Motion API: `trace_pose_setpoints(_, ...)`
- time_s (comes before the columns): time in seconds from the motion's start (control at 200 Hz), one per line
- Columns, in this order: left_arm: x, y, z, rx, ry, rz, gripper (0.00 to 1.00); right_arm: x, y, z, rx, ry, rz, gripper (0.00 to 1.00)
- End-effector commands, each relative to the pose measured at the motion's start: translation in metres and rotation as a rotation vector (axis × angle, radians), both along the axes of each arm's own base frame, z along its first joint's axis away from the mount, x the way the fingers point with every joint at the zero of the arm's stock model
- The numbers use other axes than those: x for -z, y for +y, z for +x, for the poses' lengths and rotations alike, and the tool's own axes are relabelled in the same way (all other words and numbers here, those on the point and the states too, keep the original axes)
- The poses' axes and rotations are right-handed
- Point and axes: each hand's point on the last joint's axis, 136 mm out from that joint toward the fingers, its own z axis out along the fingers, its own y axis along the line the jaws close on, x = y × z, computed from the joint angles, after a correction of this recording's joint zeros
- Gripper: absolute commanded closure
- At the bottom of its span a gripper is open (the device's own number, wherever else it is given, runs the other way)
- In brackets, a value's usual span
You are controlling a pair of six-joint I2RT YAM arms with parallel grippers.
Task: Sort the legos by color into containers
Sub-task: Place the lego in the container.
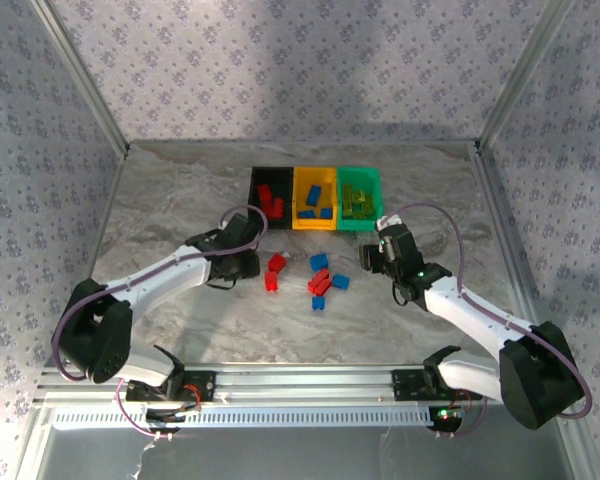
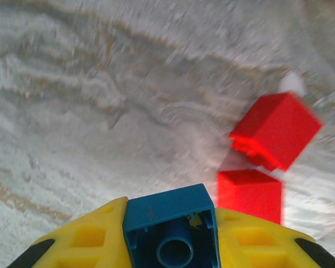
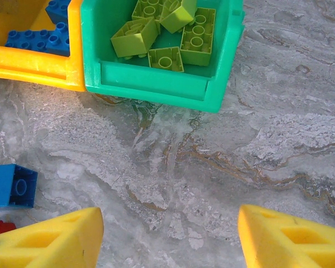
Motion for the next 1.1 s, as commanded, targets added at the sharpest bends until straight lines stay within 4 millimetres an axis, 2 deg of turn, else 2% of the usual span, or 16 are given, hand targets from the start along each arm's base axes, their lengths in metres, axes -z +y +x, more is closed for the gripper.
trace_pose_setpoints(0.0, -0.019, -0.007, 0.016, 0.045, -0.042, 0.043, 0.86, -0.002, -0.003, 0.001, 0.017, -0.011, -0.012, 0.33)
trace_pose_setpoints(0.385, -0.088, -0.060, 0.085, 0.137, -0.198, 0.010, 0.86, -0.007, -0.002, 0.000, 0.014, -0.026, 0.004, 0.33)
trace_pose_setpoints(0.49, -0.094, -0.078, 0.100, 0.165, -0.202, -0.015, 0.86, -0.003, -0.004, 0.000, 0.020, -0.018, -0.002, 0.33)
trace_pose_setpoints(0.635, -0.095, -0.105, 0.117, 0.218, -0.203, -0.036, 0.85, -0.006, 0.000, 0.002, 0.010, -0.022, 0.013, 0.33)
trace_pose_setpoints(0.75, -0.093, -0.123, 0.142, 0.245, -0.210, -0.012, 0.84, -0.003, 0.002, 0.002, 0.004, -0.010, 0.019, 0.33)
trace_pose_setpoints(0.959, -0.077, -0.156, 0.172, 0.281, -0.160, -0.011, 0.80, -0.005, 0.008, 0.001, -0.012, -0.015, 0.027, 0.33)
trace_pose_setpoints(1.019, -0.067, -0.163, 0.178, 0.289, -0.136, -0.006, 0.71, -0.006, 0.008, 0.001, -0.011, -0.012, 0.021, 0.33)
trace_pose_setpoints(1.094, -0.060, -0.167, 0.183, 0.292, -0.119, 0.008, 0.51, -0.009, 0.009, 0.000, -0.015, -0.022, 0.027, 0.33)
